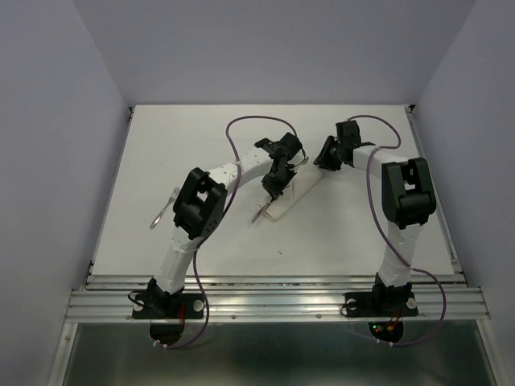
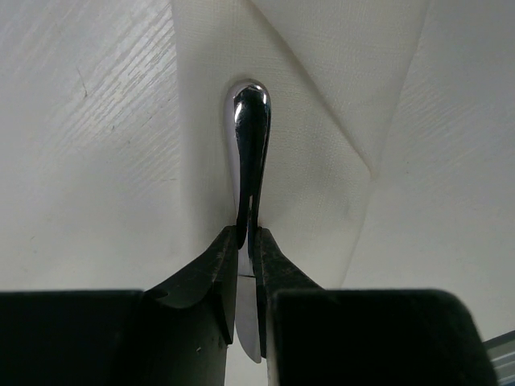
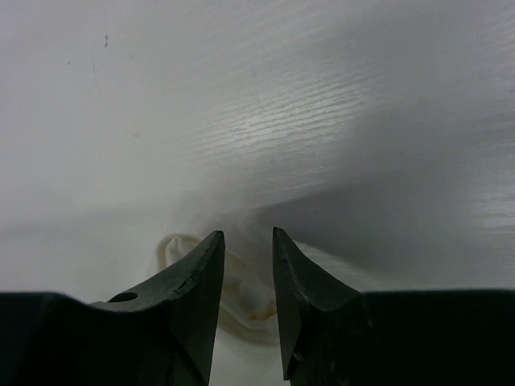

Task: Fold the napkin into a case and place the utensils inside
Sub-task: Stuff the knife into the folded napkin.

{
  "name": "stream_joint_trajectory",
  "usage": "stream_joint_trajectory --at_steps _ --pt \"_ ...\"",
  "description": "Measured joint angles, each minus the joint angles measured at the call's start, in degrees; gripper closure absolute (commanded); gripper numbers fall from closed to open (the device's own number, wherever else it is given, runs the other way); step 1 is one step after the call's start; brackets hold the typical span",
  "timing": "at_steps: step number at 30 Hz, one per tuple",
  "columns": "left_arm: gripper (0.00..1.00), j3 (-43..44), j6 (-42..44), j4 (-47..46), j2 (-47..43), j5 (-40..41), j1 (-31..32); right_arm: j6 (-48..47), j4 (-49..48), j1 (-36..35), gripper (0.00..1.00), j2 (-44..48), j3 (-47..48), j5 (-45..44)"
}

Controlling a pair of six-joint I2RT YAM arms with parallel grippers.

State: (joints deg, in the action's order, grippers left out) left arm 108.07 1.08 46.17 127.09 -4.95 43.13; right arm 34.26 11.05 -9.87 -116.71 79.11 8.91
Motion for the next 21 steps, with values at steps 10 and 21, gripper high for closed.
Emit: stream_joint_trajectory --at_steps 10,21 --pt "1.0 0.0 0.66 -0.02 1.2 -0.74 0.17 0.07 0.04 0.0 0.79 -1.49 0.0 4.46" --pt "1.0 3.37 1.07 1.33 3.69 -0.15 1.16 0.02 0.04 -0.68 0.79 -1.53 -0.07 6.69"
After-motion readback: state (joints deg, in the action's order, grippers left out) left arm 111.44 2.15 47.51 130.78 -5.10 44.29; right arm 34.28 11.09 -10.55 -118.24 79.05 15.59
